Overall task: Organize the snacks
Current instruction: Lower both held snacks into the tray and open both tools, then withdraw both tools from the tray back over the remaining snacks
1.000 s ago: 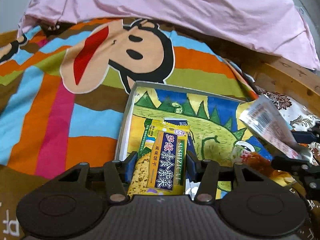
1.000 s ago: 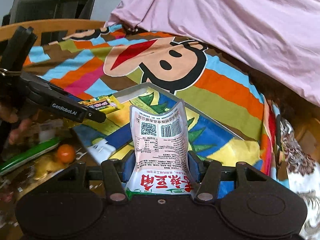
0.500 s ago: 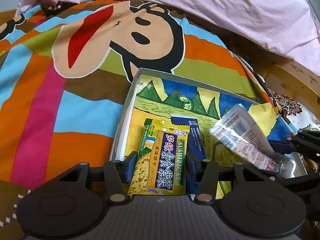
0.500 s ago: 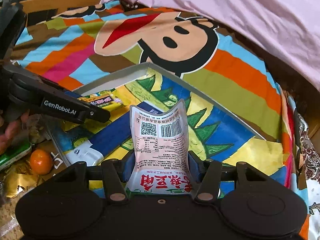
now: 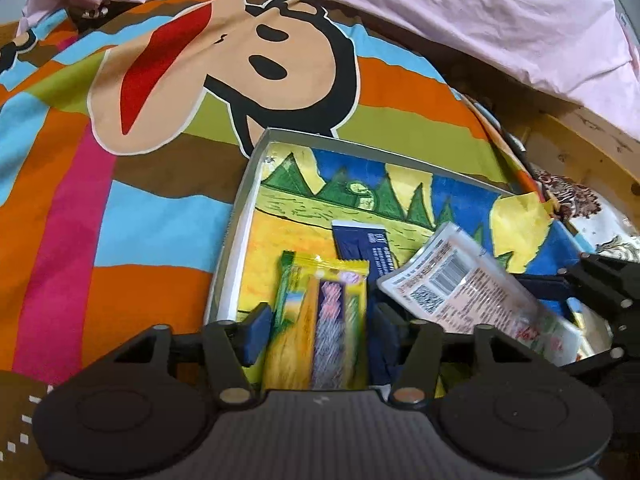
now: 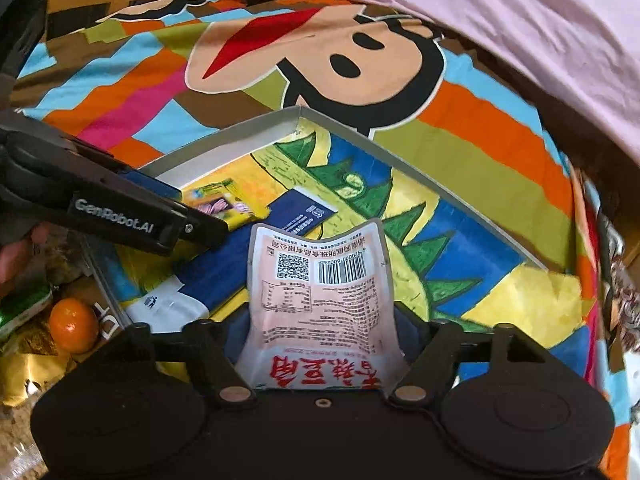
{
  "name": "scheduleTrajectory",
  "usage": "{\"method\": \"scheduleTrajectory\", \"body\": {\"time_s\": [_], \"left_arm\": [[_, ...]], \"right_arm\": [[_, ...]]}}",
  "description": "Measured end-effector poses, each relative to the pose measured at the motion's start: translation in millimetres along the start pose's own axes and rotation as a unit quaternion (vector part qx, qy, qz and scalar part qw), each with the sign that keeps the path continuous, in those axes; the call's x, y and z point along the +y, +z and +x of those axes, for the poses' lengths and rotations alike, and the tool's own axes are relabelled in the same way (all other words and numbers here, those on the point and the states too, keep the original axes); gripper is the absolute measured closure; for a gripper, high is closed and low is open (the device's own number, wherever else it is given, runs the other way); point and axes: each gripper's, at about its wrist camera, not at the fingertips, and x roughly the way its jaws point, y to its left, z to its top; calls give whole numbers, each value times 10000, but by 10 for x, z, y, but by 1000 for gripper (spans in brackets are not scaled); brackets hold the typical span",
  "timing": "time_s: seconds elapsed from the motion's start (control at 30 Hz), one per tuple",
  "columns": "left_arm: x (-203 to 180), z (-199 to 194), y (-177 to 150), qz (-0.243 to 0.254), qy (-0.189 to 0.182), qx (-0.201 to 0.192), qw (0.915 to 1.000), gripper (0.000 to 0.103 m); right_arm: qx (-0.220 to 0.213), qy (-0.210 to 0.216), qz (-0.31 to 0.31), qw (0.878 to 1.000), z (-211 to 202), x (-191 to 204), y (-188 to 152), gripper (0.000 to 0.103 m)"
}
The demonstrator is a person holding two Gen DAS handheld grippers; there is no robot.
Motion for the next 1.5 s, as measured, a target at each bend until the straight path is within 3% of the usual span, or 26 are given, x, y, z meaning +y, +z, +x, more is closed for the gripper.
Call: {"method": "scheduleTrajectory", "body": {"time_s": [0.2,0.47,0.83,1.2,1.5], "left_arm": [[37,-157,9,-75,-26,-179,9998,26],[-32,-463,-2,-71,-51,-533,9985,14],[-142,-1012,-158,-107,144,-1090,9939,3],[-268,-1587,-464,24,489,-1400,9889,1],[-289,-2001,-766,-127,757,-1493,9858,1]], "right_arm": [[-36,-12,127,9999,-99,15,-50,22],[-377,-123,381,9985,-389,-54,-96,7],[-985,-252,1013,9896,-1017,-147,-178,1],[-1824,-333,1488,9713,-1847,84,-450,1],[-2139,-437,1528,9638,-2318,289,-698,1]]}}
